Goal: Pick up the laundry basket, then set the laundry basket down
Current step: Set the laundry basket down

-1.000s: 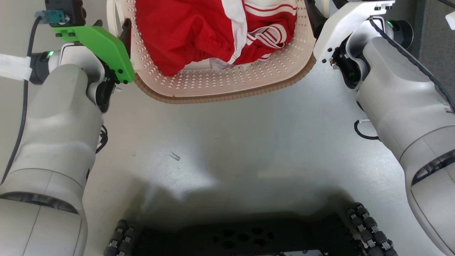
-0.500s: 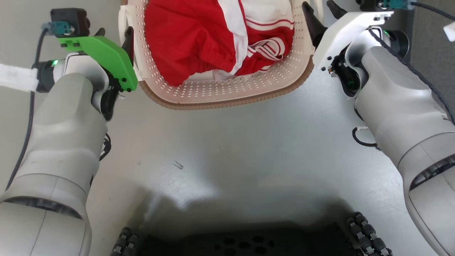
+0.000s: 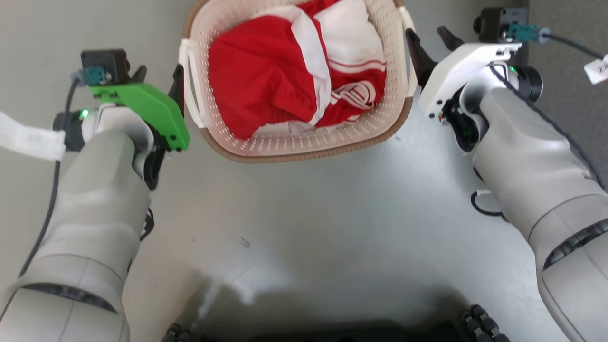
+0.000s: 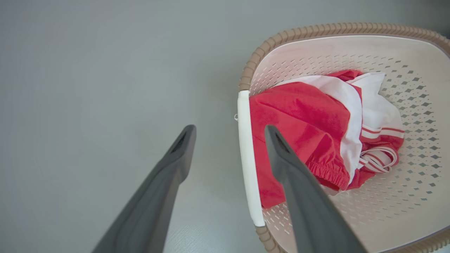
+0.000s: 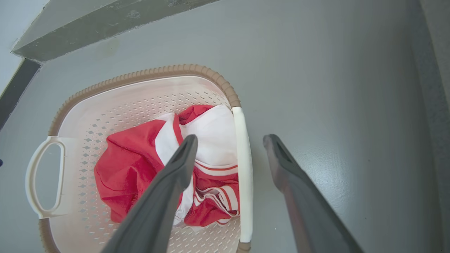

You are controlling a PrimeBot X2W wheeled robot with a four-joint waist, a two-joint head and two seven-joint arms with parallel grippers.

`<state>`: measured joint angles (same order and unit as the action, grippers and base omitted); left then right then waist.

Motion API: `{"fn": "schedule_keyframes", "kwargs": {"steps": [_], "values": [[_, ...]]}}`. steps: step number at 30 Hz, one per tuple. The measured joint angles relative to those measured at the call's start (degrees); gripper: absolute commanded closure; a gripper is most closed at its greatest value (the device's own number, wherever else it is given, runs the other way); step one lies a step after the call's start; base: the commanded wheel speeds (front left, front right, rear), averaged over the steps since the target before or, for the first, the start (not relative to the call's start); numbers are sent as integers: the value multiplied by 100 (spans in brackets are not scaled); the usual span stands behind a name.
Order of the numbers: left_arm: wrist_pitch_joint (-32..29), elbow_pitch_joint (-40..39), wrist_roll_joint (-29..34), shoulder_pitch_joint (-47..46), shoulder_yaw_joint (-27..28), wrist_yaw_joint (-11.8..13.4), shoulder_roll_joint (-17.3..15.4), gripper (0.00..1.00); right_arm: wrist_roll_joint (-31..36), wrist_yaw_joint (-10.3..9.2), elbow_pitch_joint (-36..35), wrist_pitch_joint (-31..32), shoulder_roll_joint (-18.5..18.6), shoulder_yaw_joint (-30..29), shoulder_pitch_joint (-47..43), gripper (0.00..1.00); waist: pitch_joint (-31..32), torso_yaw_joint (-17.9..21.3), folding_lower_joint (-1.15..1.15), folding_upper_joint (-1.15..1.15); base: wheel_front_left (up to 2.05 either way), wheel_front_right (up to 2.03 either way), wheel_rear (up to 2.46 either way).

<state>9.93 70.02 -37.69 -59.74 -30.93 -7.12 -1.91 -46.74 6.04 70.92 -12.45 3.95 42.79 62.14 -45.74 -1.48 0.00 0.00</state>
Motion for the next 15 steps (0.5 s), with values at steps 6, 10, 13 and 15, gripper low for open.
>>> {"fn": "schedule_keyframes", "kwargs": {"steps": [6,10,13,15], "values": [[182,-24,-58,291,-38,0,8,0,174,1,3,-122,-10,135,-215,0,438,-29,0,0,0,0,0],[235,-73,-88,351,-43,0,9,0,188,1,-1,-142,-14,134,-314,0,636,-33,0,0,0,0,0],[294,-143,-88,376,-47,0,9,0,190,1,-12,-151,-15,115,-432,0,836,-32,0,0,0,0,0],[380,-201,-88,421,-53,0,9,0,192,0,-34,-174,-15,103,-526,0,968,-30,0,0,0,0,0]]}}
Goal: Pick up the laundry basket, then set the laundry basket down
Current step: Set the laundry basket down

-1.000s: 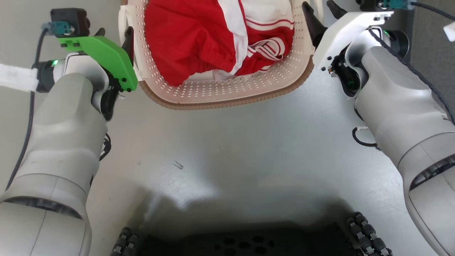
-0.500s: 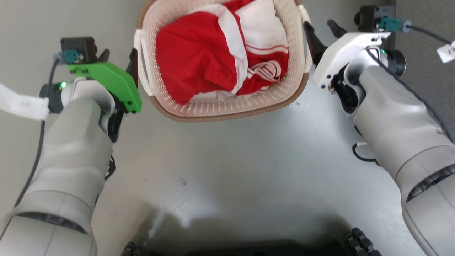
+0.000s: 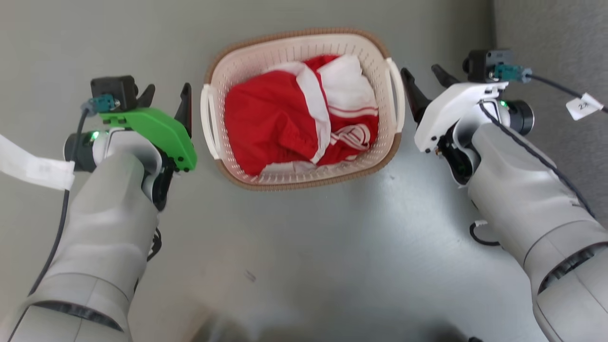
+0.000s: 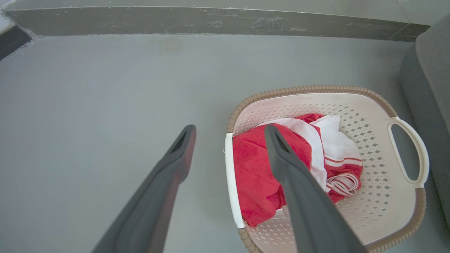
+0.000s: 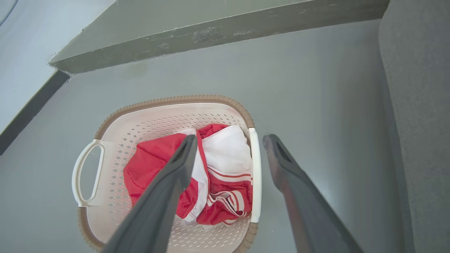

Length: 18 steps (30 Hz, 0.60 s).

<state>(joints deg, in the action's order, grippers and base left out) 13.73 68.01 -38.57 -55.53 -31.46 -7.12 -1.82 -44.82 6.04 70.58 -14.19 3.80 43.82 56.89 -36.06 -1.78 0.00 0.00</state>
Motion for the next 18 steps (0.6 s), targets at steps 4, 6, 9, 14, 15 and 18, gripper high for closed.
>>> {"fn": "schedule_keyframes", "kwargs": {"steps": [4,6,9,14,15,18], "values": [[22,-56,0,155,2,0,-8,0,0,-8,-63,-16,-1,-48,-138,0,263,10,0,0,0,0,0],[54,-90,12,243,-4,0,-12,0,4,-59,-189,-16,11,-111,-193,0,392,17,0,0,0,0,0],[65,-170,25,343,14,0,-32,0,55,-164,-502,-16,90,-250,-208,0,583,27,0,0,0,0,0],[69,-526,64,622,151,1,-156,0,266,-336,-1004,-22,216,-439,-463,0,961,51,0,0,0,0,0],[69,-654,102,648,189,11,-182,0,310,-370,-1085,-22,222,-458,-539,0,1024,56,0,0,0,0,0],[69,-1001,183,696,301,85,-277,0,377,-458,-1345,-22,243,-571,-752,0,1212,71,0,0,0,0,0]]}}
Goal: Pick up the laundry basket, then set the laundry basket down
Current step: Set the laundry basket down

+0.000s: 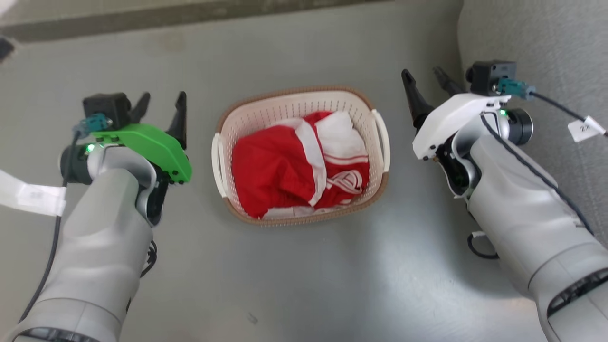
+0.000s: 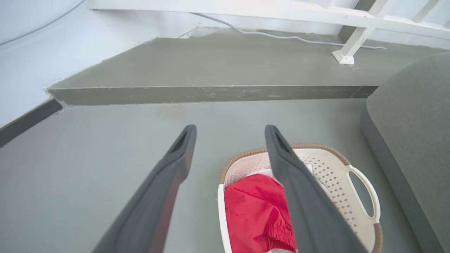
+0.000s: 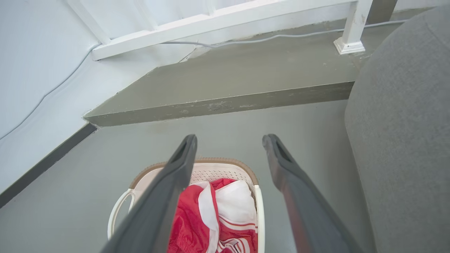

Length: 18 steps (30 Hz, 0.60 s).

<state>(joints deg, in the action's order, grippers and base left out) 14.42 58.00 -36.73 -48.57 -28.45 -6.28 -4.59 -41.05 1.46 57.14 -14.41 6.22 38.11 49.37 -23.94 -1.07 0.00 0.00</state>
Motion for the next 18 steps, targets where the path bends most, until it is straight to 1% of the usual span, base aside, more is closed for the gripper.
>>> {"fn": "schedule_keyframes", "kwargs": {"steps": [3,6,8,12,14,16,18], "values": [[0,-318,87,157,109,78,-62,0,126,-104,-278,-1,32,-107,-198,0,185,15,0,0,0,0,0],[0,-590,234,385,181,146,-88,0,255,-167,-545,-1,34,-211,-402,0,367,30,0,0,0,0,0],[0,-788,323,526,222,192,-111,0,331,-257,-732,-1,44,-281,-551,0,485,41,0,0,0,0,0],[0,-1243,519,768,325,364,-158,0,531,-406,-1095,-1,118,-423,-838,0,716,59,0,0,0,0,0],[1,-1468,608,906,392,427,-181,0,623,-427,-1270,-1,127,-483,-990,0,829,69,0,0,0,0,0],[1,-1673,690,1074,426,448,-211,0,711,-495,-1445,-1,135,-542,-1149,0,940,82,0,0,0,0,0],[1,-1848,733,1274,444,478,-221,0,795,-519,-1600,-1,154,-590,-1319,0,1048,96,0,0,0,0,0]]}}
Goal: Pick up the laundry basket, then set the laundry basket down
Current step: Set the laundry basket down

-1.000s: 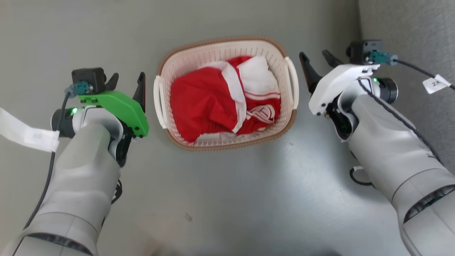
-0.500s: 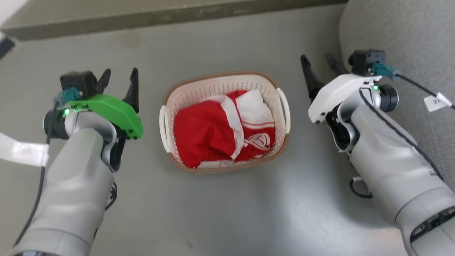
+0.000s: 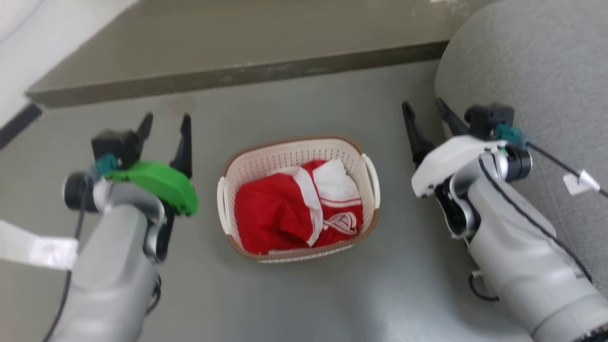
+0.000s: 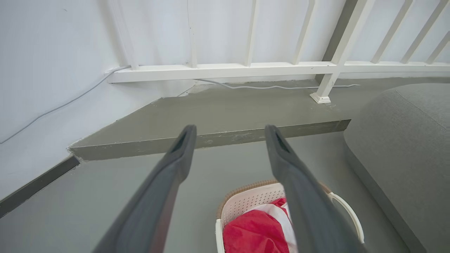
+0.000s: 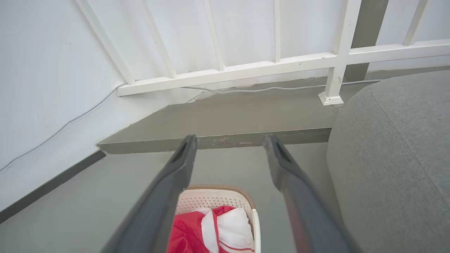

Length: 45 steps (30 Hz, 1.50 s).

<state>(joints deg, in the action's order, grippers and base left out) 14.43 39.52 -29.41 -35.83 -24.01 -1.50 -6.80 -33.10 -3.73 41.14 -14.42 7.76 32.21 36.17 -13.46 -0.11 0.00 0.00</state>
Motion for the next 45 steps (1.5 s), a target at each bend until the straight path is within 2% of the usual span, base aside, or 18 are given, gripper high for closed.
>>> {"fn": "schedule_keyframes", "kwargs": {"steps": [9,20,36,45], "values": [[0,-694,309,1005,35,168,-16,0,328,-100,-577,0,96,-196,-799,0,466,65,0,0,0,0,0],[0,-1574,493,1995,322,512,38,0,675,-248,-1210,0,235,-441,-1658,0,935,41,0,0,0,0,0],[0,-2547,700,3233,534,655,89,0,1102,-303,-2054,0,277,-701,-2657,0,1326,-56,0,0,0,0,0],[0,-2900,824,3572,638,682,132,0,1258,-336,-2331,0,309,-822,-3050,0,1374,-21,0,0,0,0,0]]}}
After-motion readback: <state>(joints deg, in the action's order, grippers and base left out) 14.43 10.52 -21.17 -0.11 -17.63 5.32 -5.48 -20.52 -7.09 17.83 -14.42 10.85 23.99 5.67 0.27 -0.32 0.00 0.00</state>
